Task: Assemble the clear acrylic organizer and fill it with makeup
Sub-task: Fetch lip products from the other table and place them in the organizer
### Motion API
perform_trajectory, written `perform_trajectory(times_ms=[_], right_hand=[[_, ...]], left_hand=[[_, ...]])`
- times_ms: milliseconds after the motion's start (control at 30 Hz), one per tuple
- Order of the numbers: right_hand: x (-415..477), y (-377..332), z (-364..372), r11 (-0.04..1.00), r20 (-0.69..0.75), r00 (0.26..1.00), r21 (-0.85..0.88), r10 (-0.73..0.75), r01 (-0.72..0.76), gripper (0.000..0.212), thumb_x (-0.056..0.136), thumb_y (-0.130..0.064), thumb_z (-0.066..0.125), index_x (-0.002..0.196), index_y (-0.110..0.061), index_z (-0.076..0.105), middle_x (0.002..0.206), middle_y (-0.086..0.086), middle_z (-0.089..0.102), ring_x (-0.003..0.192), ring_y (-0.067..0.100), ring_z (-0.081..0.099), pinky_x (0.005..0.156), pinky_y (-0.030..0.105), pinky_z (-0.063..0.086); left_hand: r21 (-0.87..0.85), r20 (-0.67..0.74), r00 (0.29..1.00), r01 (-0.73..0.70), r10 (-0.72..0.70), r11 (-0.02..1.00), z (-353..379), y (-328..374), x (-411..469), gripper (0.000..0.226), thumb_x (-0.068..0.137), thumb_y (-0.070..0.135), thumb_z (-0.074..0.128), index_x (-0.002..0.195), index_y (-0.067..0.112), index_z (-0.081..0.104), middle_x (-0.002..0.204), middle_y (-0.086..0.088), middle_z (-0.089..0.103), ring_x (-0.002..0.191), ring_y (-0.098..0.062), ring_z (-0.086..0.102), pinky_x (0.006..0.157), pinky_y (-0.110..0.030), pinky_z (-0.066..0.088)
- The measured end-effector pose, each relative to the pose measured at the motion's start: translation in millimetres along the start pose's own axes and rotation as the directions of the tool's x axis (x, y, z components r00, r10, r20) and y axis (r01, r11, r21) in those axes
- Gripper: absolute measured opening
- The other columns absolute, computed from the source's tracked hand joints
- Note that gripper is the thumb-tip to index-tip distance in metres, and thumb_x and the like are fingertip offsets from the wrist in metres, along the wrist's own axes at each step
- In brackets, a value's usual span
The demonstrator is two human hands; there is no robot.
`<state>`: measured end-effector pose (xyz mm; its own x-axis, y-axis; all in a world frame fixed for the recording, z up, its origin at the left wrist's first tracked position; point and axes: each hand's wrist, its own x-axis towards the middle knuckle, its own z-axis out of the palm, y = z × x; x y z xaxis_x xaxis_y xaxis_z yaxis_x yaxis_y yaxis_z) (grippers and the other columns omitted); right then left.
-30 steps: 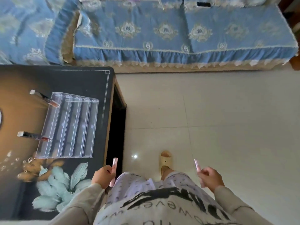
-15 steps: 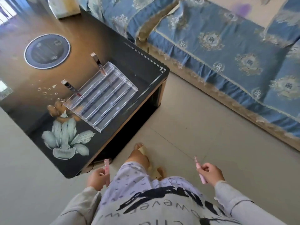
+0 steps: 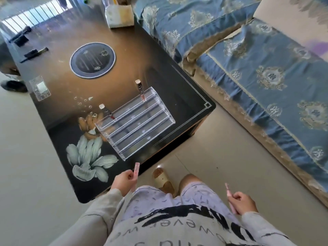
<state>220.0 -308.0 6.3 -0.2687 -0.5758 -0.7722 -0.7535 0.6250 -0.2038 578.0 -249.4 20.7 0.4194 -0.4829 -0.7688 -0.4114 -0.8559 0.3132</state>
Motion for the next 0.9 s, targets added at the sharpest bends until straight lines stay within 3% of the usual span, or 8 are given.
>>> perform_trajectory(times_ms=[133,233,433,533,600,767,900], right_hand=[[17,-39,-9,0.995,0.022,0.997,-0.069,-0.077,0.079,0.020,0.085,-0.017,0.062,0.070,-0.006,0.054,0.078,0.013,0.060,0.074,0.023,0.050,0.067,0.027,0.034],[34,-70,-15,0.981,0.067,0.988,-0.128,-0.136,0.143,0.024,0.084,-0.017,0.063,0.064,-0.008,0.051,0.074,0.012,0.058,0.073,0.023,0.049,0.067,0.026,0.033],[65,-141,-29,0.925,0.168,0.944,-0.211,-0.285,0.317,0.034,0.085,-0.023,0.062,0.057,-0.014,0.046,0.065,0.010,0.059,0.065,0.022,0.050,0.064,0.027,0.037],[78,-175,-39,0.879,0.228,0.911,-0.265,-0.342,0.396,0.038,0.086,-0.035,0.057,0.057,-0.015,0.043,0.056,0.003,0.055,0.056,0.019,0.049,0.056,0.026,0.036],[87,-194,-44,0.856,0.257,0.893,-0.278,-0.370,0.435,0.036,0.087,-0.033,0.057,0.058,-0.015,0.045,0.058,0.002,0.055,0.057,0.017,0.049,0.055,0.024,0.036],[99,-226,-49,0.781,0.363,0.837,-0.336,-0.409,0.527,0.032,0.087,-0.020,0.059,0.058,-0.014,0.047,0.060,0.002,0.054,0.067,0.021,0.052,0.068,0.029,0.041],[95,-250,-43,0.730,0.356,0.786,-0.310,-0.506,0.610,0.025,0.085,-0.019,0.061,0.062,-0.011,0.055,0.058,0.001,0.054,0.062,0.019,0.049,0.058,0.024,0.038]], left_hand=[[-0.072,-0.062,0.998,-0.006,0.002,0.997,-15,22,10,0.019,0.086,0.017,0.053,0.066,0.018,0.052,0.071,-0.002,0.057,0.073,-0.020,0.051,0.067,-0.022,0.034],[-0.150,-0.077,0.996,0.027,-0.039,0.988,-17,24,14,0.009,0.085,0.014,0.054,0.076,0.014,0.055,0.079,-0.007,0.061,0.075,-0.022,0.054,0.070,-0.024,0.041],[-0.298,-0.078,0.970,0.199,-0.231,0.934,4,10,1,0.015,0.087,0.013,0.054,0.072,0.015,0.056,0.094,-0.020,0.071,0.082,-0.032,0.063,0.067,-0.029,0.042],[-0.389,-0.058,0.945,0.276,-0.323,0.879,25,2,-11,0.029,0.090,0.016,0.052,0.061,0.015,0.052,0.069,-0.017,0.064,0.063,-0.025,0.051,0.049,-0.027,0.034],[-0.442,-0.057,0.919,0.327,-0.391,0.835,38,2,-16,0.037,0.090,0.019,0.051,0.054,0.017,0.045,0.056,-0.010,0.056,0.056,-0.024,0.046,0.051,-0.028,0.033],[-0.554,-0.082,0.896,0.324,-0.437,0.767,47,19,-15,0.029,0.088,0.015,0.055,0.059,0.016,0.052,0.070,-0.012,0.062,0.069,-0.025,0.054,0.071,-0.033,0.047],[-0.667,-0.109,0.912,0.228,-0.396,0.709,36,35,-3,0.020,0.085,0.013,0.059,0.067,0.021,0.058,0.068,-0.005,0.062,0.072,-0.023,0.057,0.069,-0.032,0.046]])
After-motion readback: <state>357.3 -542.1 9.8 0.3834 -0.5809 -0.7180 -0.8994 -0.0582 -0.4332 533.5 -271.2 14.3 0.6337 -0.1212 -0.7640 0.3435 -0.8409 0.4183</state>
